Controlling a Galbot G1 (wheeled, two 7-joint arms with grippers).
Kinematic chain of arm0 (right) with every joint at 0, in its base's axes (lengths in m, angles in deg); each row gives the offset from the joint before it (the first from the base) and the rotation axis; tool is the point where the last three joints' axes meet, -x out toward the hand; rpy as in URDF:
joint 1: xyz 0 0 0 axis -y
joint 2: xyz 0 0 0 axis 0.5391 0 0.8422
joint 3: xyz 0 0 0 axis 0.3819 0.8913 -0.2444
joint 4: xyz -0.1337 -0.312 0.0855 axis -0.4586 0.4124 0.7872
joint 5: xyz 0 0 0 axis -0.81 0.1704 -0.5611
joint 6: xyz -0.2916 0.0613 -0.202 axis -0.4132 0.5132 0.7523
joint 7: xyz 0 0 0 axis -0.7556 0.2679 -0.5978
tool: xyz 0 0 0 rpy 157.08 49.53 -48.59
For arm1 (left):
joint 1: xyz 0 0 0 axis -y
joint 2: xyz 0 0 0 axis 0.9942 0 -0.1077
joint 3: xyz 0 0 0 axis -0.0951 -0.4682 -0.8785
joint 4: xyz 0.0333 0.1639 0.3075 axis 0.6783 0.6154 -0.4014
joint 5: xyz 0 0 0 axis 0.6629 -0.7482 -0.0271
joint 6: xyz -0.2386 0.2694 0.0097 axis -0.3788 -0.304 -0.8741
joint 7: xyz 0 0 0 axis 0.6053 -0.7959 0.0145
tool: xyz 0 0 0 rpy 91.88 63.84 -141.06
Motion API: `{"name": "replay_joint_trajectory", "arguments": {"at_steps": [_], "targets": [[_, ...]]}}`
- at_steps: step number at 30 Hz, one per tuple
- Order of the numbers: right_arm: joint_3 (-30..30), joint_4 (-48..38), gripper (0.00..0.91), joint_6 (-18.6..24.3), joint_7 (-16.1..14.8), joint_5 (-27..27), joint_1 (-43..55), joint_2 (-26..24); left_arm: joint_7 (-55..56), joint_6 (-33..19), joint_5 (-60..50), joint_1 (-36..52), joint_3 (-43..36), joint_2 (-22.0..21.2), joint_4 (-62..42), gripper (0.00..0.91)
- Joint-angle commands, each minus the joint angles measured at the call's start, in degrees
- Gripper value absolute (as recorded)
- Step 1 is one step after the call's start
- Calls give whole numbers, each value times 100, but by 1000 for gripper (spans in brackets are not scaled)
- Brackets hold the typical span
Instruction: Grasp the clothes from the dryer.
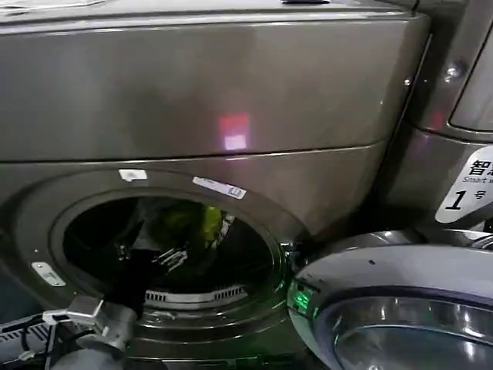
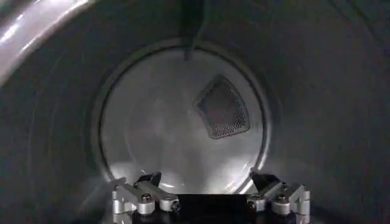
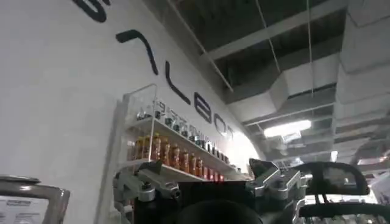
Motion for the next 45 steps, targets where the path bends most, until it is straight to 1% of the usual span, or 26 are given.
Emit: {"name": "replay_joint_trajectory", "arguments": {"at_steps": [1, 2, 5, 8, 10, 14, 20, 22, 23, 25, 27, 31, 32, 36, 37, 39, 41, 43, 45], "targets": [[-86, 82, 907, -90, -29, -142, -89, 9, 156, -212, 210, 1459, -45, 185, -1269, 907], [-113, 76, 907, -88, -28, -140, -108, 8, 183, -275, 222, 1624, -68, 216, -1487, 907], [-184, 10, 907, -63, -53, -139, -155, 25, 260, -379, 281, 2481, -145, 277, -2491, 907], [-189, 5, 907, -43, -71, -140, -141, 32, 386, -547, 276, 3259, -329, 250, -3533, 907], [-192, 8, 907, -38, -75, -139, -141, 23, 407, -641, 305, 3579, -367, 223, -3900, 907], [-168, 4, 907, -14, -85, -139, -104, 1, 514, -900, 218, 4449, -498, 194, -5262, 907], [-180, -59, 907, 15, -104, -139, -94, -29, 526, -1306, 112, 5637, -598, 208, -6788, 907], [-174, -75, 907, 19, -108, -139, -82, -31, 420, -1420, 63, 5887, -734, 246, -7270, 907], [-168, -82, 907, 22, -112, -140, -77, -29, 191, -1411, 27, 6107, -841, 301, -7495, 907], [-166, -100, 907, 26, -120, -142, -72, -36, -452, -1282, -29, 6338, -1244, 483, -7844, 907], [-156, -116, 907, 29, -124, -140, -53, -56, -860, -1268, -76, 6604, -1586, 666, -8326, 907], [-118, -100, 907, 36, -139, -146, -20, -64, -2487, -1393, -173, 7200, -2513, 964, -8917, 907], [-111, -97, 907, 37, -141, -146, -13, -68, -2691, -1497, -271, 7408, -2787, 1031, -9100, 907], [-118, -141, 907, 55, -163, -159, -14, -63, -3521, -1879, -869, 8281, -4098, 1014, -10509, 907], [-122, -157, 907, 54, -163, -160, -18, -62, -3629, -1965, -1009, 8428, -4212, 988, -10726, 907], [-144, -198, 907, 59, -181, -178, -29, -58, -3926, -2261, -1530, 8762, -4694, 910, -11284, 907], [-145, -217, 907, 62, -191, -188, -24, -56, -4216, -2377, -1679, 8952, -5096, 899, -11543, 907], [-129, -200, 907, 60, -193, -191, -4, -50, -4441, -2525, -2052, 9085, -5547, 905, -11741, 907], [-96, -194, 907, 61, -195, -200, 23, -46, -4650, -2557, -2237, 9239, -5982, 909, -11961, 907]]}}
